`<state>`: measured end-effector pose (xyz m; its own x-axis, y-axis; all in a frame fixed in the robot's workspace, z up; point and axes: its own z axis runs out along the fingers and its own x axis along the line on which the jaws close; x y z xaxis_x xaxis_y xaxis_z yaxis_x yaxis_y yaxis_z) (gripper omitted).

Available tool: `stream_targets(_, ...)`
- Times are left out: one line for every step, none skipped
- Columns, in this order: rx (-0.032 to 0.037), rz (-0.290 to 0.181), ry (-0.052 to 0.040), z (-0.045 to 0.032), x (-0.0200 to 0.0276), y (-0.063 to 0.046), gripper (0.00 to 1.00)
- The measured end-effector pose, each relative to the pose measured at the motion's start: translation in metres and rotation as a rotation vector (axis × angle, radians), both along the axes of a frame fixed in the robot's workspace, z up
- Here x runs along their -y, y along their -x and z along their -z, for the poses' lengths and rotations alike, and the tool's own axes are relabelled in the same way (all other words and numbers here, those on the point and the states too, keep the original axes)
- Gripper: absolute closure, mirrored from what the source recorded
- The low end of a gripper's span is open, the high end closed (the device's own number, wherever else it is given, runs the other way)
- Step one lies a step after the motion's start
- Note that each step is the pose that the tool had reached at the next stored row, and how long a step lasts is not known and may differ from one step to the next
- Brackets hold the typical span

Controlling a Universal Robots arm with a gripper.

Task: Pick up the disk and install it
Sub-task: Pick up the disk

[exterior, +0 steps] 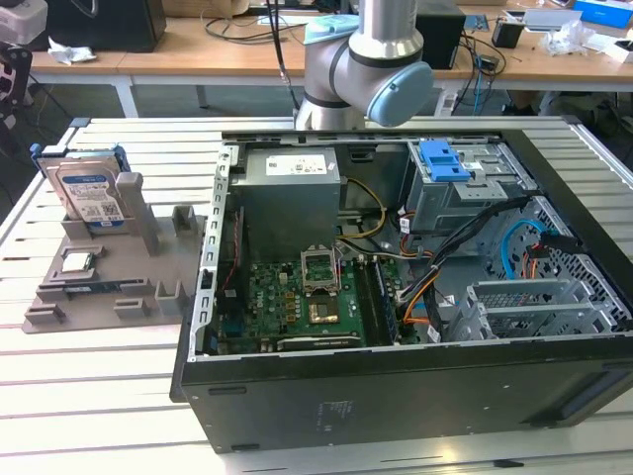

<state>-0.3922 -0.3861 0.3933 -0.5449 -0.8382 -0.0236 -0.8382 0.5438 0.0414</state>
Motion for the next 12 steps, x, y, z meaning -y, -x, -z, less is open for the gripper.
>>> stream_targets(0.0, -0.007, 0.0, 0.0, 0.0, 0.0, 0.9)
stream_targets(0.0, -0.014, 0.0, 0.0, 0.0, 0.0, 0.9)
stream_targets(0.0, -0.027, 0.0, 0.0, 0.0, 0.0, 0.9)
stream_targets(0.0, -0.042, 0.0, 0.0, 0.0, 0.0, 0.9)
stream_targets(0.0, -0.05, 0.0, 0.0, 0.0, 0.0, 0.9)
stream_targets(0.0, -0.057, 0.0, 0.0, 0.0, 0.0, 0.9)
stream_targets(0.0, -0.069, 0.0, 0.0, 0.0, 0.0, 0.9)
stream_targets(0.0, -0.081, 0.0, 0.0, 0.0, 0.0, 0.9)
stream_targets(0.0, -0.086, 0.0, 0.0, 0.0, 0.0, 0.9)
stream_targets(0.0, -0.097, 0.0, 0.0, 0.0, 0.0, 0.9)
stream_targets(0.0, -0.104, 0.0, 0.0, 0.0, 0.0, 0.9)
stream_targets(0.0, -0.111, 0.0, 0.0, 0.0, 0.0, 0.9)
